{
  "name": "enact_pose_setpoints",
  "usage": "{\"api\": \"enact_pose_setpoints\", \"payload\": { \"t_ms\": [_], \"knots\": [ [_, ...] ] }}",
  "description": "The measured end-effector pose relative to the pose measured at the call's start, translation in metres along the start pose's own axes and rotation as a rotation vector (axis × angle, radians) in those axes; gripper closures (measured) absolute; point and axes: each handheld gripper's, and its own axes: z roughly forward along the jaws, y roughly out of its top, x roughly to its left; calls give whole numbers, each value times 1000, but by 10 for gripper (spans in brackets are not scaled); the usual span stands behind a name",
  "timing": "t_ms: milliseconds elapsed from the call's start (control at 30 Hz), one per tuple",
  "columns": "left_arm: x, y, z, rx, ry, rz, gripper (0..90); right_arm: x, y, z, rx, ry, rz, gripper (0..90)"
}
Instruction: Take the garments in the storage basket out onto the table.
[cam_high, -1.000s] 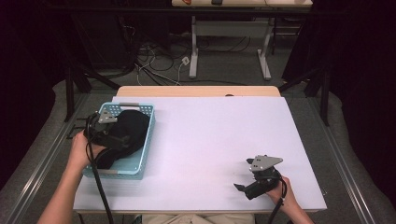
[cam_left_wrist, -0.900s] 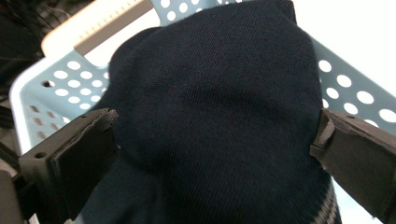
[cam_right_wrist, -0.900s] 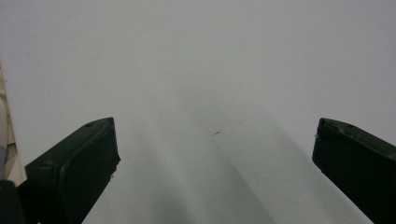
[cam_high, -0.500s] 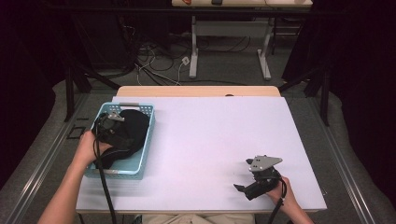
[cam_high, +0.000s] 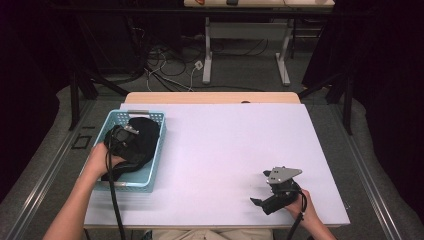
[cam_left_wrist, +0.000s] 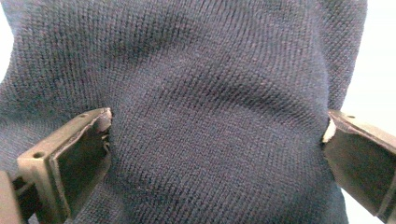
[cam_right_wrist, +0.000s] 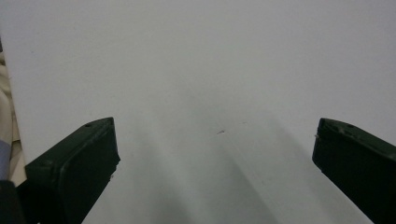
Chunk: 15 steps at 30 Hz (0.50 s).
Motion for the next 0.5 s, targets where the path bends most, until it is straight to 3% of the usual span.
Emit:
{"api": "enact_pose_setpoints", "payload": {
  "t_ms": [367, 400, 467, 500],
  "knots": [
    [-4, 0, 4, 67, -21, 31, 0, -1, 0, 1, 2, 5, -2, 0],
    [-9, -1, 13, 134, 29, 67, 0, 0, 0, 1, 2, 4, -1, 0],
    [-15, -2, 22, 185, 106, 103, 0, 0, 0, 0, 6, 8, -1, 0],
    [-15, -2, 22, 185, 106, 103, 0, 0, 0, 0, 6, 8, -1, 0]
  ]
}}
